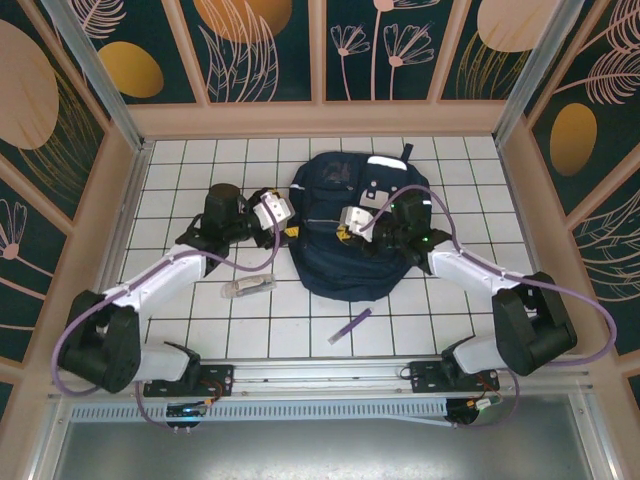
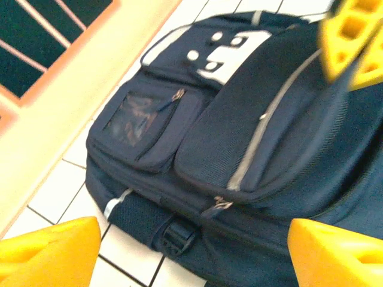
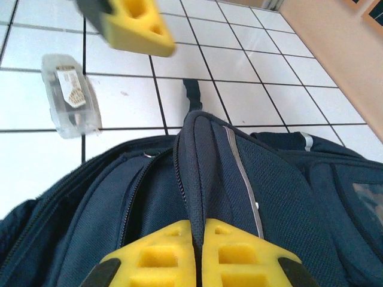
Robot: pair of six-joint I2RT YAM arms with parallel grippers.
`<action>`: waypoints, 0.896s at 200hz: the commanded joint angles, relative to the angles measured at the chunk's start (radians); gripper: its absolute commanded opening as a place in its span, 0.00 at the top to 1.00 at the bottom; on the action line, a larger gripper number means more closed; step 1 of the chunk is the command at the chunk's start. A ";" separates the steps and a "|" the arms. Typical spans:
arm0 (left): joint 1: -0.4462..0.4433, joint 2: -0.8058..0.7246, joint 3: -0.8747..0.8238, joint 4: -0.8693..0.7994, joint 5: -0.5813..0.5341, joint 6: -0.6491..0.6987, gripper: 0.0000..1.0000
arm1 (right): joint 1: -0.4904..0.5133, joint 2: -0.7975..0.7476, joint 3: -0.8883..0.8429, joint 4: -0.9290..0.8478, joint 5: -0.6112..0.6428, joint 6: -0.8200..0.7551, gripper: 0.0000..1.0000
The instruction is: Pack books, pencil case, and school supplies into a backpack
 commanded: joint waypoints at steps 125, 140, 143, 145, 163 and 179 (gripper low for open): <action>-0.029 -0.283 -0.114 -0.021 -0.392 -0.595 0.25 | 0.026 0.102 0.127 -0.117 0.094 0.005 0.56; -0.025 -0.345 -0.111 -0.120 -0.604 -0.860 0.22 | 0.066 0.087 0.112 -0.157 0.057 -0.091 0.50; -0.023 -0.352 -0.109 -0.150 -0.638 -0.908 0.18 | 0.068 0.084 0.111 -0.168 0.045 -0.118 0.50; -0.021 -0.356 -0.105 -0.166 -0.655 -0.934 0.16 | 0.078 0.082 0.112 -0.173 0.037 -0.133 0.49; 0.004 -0.370 -0.078 -0.325 -0.762 -1.135 0.04 | 0.143 0.084 0.128 -0.218 -0.014 -0.218 0.48; 0.025 -0.362 -0.076 -0.363 -0.725 -1.156 0.01 | 0.206 0.109 0.164 -0.213 -0.042 -0.233 0.47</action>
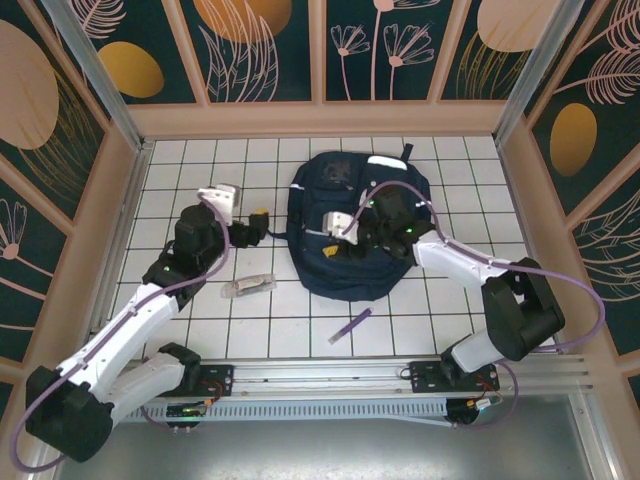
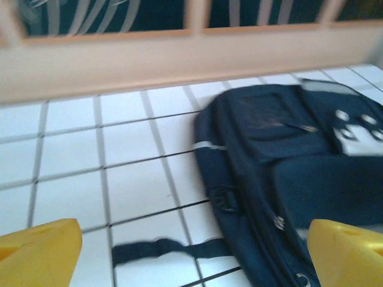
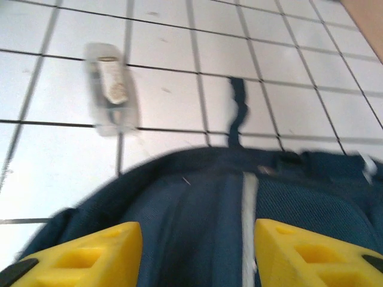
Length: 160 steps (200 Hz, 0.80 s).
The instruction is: Pack books, pencil case, and school supplies into a backpack
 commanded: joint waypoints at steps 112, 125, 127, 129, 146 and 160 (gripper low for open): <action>0.229 0.187 0.143 -0.244 0.244 -0.301 0.01 | 0.351 0.529 0.310 0.102 0.107 0.094 0.24; 0.232 0.183 0.140 -0.237 0.260 -0.290 0.01 | 0.356 0.576 0.354 0.047 0.147 0.111 0.25; 0.232 0.180 0.140 -0.234 0.261 -0.287 0.01 | 0.357 0.581 0.358 0.044 0.156 0.117 0.25; 0.231 0.178 0.137 -0.232 0.263 -0.286 0.01 | 0.359 0.586 0.361 0.043 0.165 0.122 0.25; 0.232 0.166 0.129 -0.207 0.304 -0.252 0.01 | 0.358 0.623 0.381 0.023 0.214 0.151 0.26; 0.232 0.169 0.139 -0.211 0.328 -0.219 0.01 | 0.360 0.650 0.405 -0.045 0.222 0.140 0.29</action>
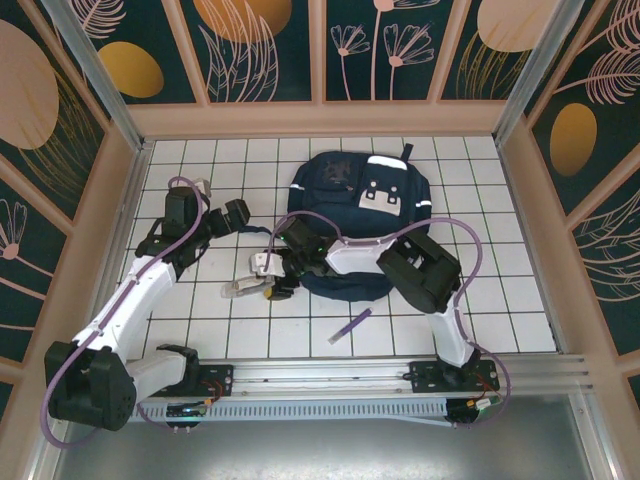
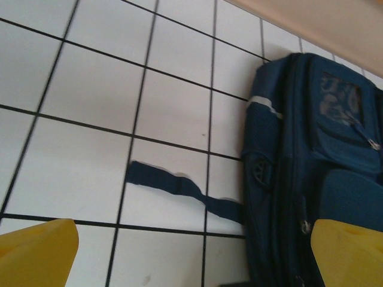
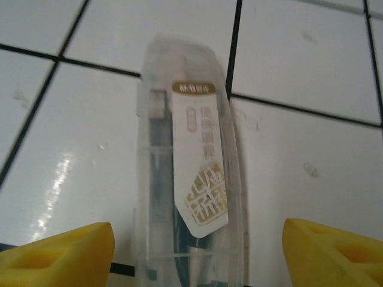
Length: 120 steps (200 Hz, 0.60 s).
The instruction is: Pack books, pencil case, and school supplies into a backpack
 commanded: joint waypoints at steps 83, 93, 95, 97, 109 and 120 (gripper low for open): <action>0.004 -0.045 -0.036 0.203 0.450 0.530 0.08 | -0.010 -0.125 -0.104 -0.101 -0.012 0.115 0.70; -0.003 -0.040 -0.052 0.225 0.509 0.636 0.08 | -0.018 -0.204 -0.152 -0.081 -0.016 0.133 0.71; -0.005 -0.039 -0.054 0.227 0.517 0.655 0.08 | -0.020 -0.220 -0.163 -0.079 -0.018 0.134 0.71; -0.008 -0.037 -0.055 0.227 0.523 0.680 0.08 | -0.024 -0.236 -0.173 -0.077 -0.020 0.135 0.71; -0.028 -0.012 -0.054 0.217 0.549 0.813 0.07 | -0.044 -0.339 -0.239 -0.076 -0.039 0.120 0.71; -0.055 0.020 -0.048 0.197 0.548 0.915 0.06 | -0.072 -0.433 -0.298 -0.085 -0.046 0.102 0.71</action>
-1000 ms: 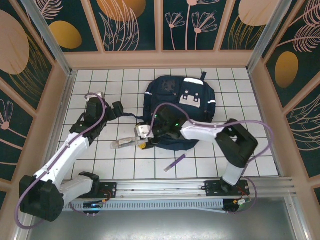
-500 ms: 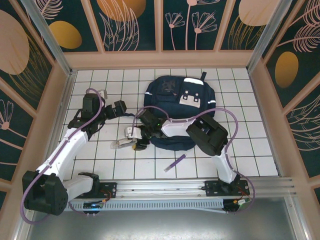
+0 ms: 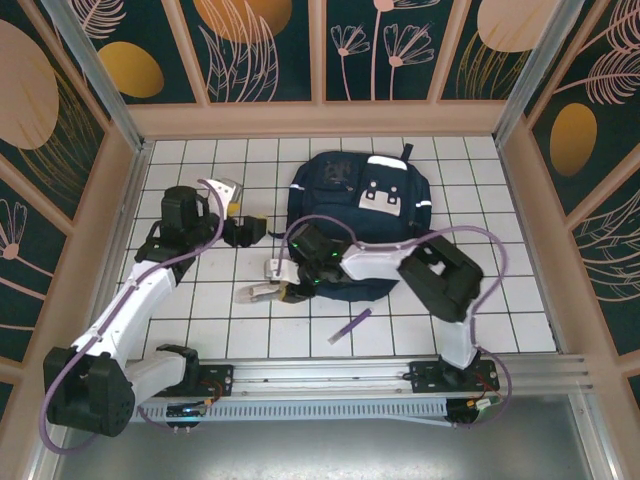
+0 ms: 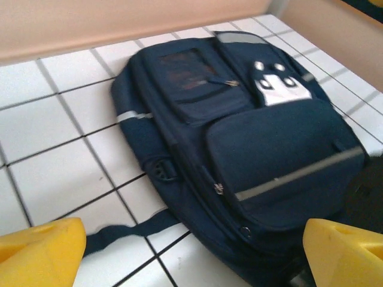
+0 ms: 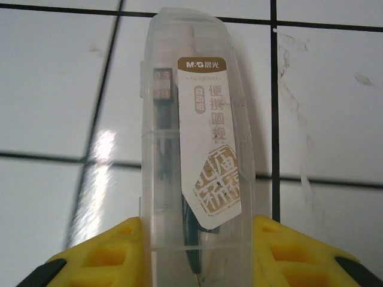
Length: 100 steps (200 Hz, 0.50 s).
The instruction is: Pack books, pencil case, and school supplies into a backpack
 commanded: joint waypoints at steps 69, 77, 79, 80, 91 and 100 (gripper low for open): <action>-0.215 0.196 0.002 0.064 0.112 0.738 0.06 | -0.446 -0.724 -0.324 -0.043 0.241 0.079 0.76; -0.250 0.225 0.012 0.065 0.074 0.786 0.06 | -0.498 -0.760 -0.343 -0.014 0.293 0.117 0.76; -0.262 0.234 0.014 0.067 0.062 0.794 0.06 | -0.509 -0.767 -0.347 -0.005 0.309 0.130 0.76; -0.266 0.237 0.015 0.068 0.056 0.799 0.06 | -0.516 -0.771 -0.349 -0.002 0.315 0.136 0.76; -0.310 0.281 0.029 0.079 0.011 0.844 0.06 | -0.571 -0.806 -0.367 0.033 0.367 0.184 0.76; -0.338 0.315 0.038 0.093 -0.005 0.868 0.06 | -0.610 -0.827 -0.380 0.065 0.385 0.224 0.76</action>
